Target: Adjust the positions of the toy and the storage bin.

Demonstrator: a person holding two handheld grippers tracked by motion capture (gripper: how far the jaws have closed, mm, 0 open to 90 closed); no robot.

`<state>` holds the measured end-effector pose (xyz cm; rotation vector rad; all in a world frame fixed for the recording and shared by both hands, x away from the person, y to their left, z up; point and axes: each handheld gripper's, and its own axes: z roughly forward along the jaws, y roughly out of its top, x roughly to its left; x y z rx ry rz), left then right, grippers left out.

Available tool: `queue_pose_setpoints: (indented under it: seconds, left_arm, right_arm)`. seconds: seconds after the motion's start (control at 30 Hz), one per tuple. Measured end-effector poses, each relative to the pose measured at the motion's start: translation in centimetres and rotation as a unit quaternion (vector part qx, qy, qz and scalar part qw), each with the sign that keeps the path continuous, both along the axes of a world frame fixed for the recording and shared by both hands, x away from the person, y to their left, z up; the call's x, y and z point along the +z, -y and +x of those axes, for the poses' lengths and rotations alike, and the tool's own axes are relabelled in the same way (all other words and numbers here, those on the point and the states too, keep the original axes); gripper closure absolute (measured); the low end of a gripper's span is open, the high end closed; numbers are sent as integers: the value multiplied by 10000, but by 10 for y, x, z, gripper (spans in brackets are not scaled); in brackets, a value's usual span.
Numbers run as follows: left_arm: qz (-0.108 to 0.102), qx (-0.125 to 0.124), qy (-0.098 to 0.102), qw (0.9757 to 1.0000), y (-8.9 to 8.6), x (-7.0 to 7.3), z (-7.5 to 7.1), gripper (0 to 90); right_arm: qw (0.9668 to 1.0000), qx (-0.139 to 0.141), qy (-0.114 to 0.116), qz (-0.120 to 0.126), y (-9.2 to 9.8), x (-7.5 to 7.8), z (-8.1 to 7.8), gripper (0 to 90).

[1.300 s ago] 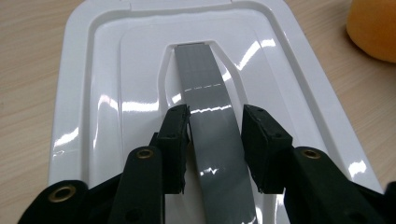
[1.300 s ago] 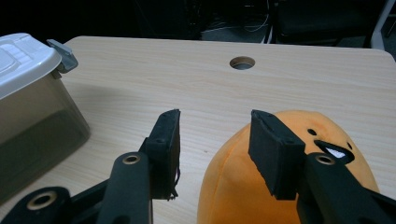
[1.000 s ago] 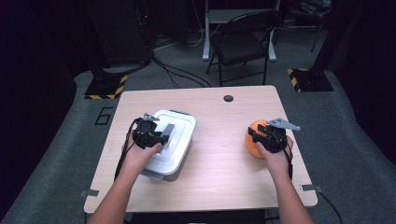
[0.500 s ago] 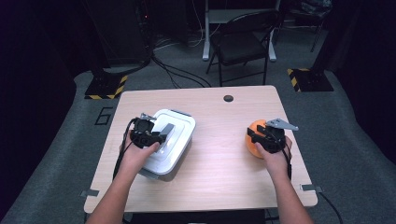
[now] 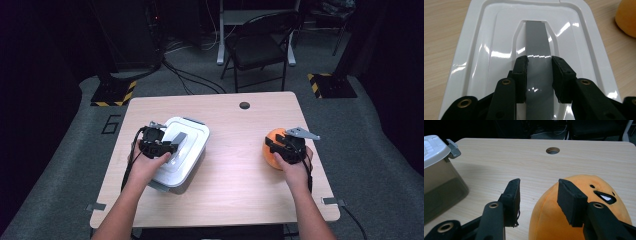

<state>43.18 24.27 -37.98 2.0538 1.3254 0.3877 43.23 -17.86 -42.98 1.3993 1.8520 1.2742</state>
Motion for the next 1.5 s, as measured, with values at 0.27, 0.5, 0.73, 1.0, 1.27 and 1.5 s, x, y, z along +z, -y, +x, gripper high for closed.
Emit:
queue_pose_setpoints:
  seconds: [0.27, 0.5, 0.73, 1.0, 1.27, 1.5]
  left_arm:
    - [2, -6, 6, 10000, 0, 1, 0, 662]
    - [16, -17, -31, 10000, 0, 2, 0, 662]
    - [-65, -5, 7, 10000, -1, 7, -1, 662]
    - [-139, 3, 48, 9999, -3, 16, -2, 662]
    - [-188, 52, 66, 9998, -6, 21, -1, 662]
    - [-245, 136, 58, 9996, -17, 25, 1, 662]
  right_arm:
    - [10000, -7, -9, 7, 0, -1, 0, 524]
    - [10000, -21, -41, 39, 1, -2, 1, 524]
    - [10000, -14, -43, 36, 1, -3, 1, 524]
    - [10000, -18, -42, 30, 1, -3, 1, 525]
    - [10000, -20, -40, 44, 1, -3, 1, 525]
    - [10000, -20, -40, 35, 1, -3, 1, 524]
